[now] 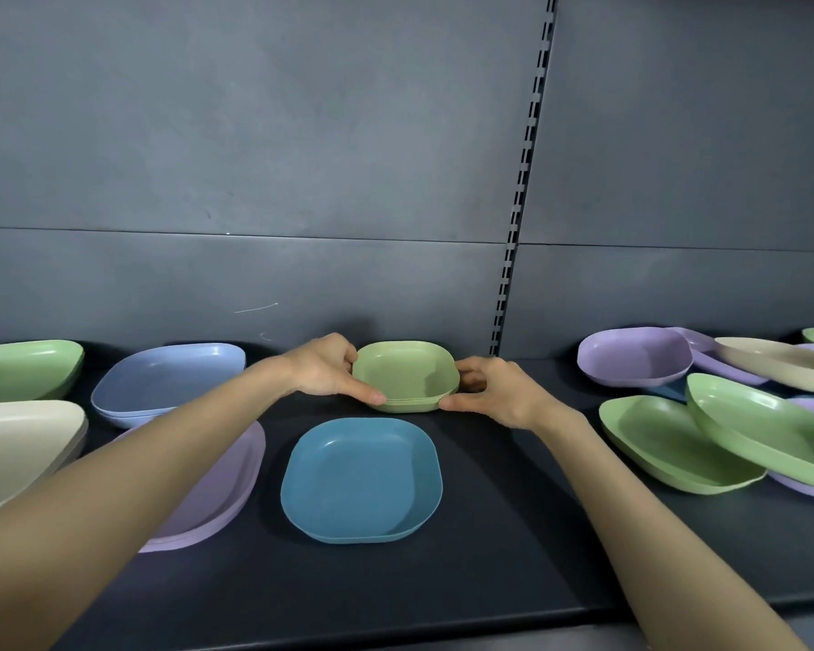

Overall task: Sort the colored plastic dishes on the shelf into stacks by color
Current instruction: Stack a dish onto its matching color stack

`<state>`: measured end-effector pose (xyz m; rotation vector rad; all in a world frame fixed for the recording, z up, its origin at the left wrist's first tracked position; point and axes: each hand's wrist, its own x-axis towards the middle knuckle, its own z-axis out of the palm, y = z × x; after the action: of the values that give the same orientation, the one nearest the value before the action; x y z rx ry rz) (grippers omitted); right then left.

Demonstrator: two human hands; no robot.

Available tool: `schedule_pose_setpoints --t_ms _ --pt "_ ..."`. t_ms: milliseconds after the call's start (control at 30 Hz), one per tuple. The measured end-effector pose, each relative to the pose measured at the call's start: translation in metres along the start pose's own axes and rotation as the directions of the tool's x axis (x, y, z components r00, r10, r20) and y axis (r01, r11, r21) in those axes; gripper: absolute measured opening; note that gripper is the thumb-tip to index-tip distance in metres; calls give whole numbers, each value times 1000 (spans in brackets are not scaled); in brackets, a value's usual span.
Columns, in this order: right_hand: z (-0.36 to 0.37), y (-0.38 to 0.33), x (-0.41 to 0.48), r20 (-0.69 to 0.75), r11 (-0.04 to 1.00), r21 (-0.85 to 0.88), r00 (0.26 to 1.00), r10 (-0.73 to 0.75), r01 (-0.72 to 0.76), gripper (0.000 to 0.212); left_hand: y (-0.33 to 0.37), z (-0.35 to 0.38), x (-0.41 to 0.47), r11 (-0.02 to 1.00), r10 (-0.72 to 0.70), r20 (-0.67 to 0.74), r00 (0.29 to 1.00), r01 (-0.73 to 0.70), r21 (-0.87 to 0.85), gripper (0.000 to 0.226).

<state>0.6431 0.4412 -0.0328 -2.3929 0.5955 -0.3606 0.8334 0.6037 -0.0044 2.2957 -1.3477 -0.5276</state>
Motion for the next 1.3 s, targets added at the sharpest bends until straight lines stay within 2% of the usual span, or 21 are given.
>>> schedule_pose_setpoints --t_ms 67,200,367,500,667,867,1033,1167,1233,1300 --pt "-4 -5 -1 7 994 -109 1000 3 -2 46 5 -4 -2 994 7 -45 999 -3 106 82" --pt "-28 -20 -11 -1 938 -346 999 41 -39 59 33 -13 -10 953 141 -130 981 -99 288 56" --pt "-81 -35 -36 -108 872 -485 994 9 -61 58 85 -20 -20 856 314 -116 942 -229 463 56" --pt "-125 -35 -63 -186 848 -520 983 1 -100 56 131 -18 -29 763 418 -120 900 -277 584 57" --pt "-173 -16 -108 -268 839 -530 963 -30 -122 56 184 3 -36 726 491 -141 859 -315 612 64" --pt "-219 30 -162 -290 817 -567 954 -76 -107 59 246 53 -42 756 487 -178 855 -311 575 71" --pt "-245 78 -203 -246 810 -580 967 -71 -88 51 287 105 -55 802 457 -210 865 -298 518 71" --pt "-253 106 -218 -146 810 -583 988 -41 -53 33 297 142 -64 834 400 -207 893 -261 486 72" --pt "-255 117 -223 -109 803 -595 993 -43 -31 35 301 151 -64 845 368 -201 908 -236 480 75" --pt "-255 127 -227 -117 822 -569 992 -54 -23 46 305 155 -60 869 343 -206 916 -226 440 77"
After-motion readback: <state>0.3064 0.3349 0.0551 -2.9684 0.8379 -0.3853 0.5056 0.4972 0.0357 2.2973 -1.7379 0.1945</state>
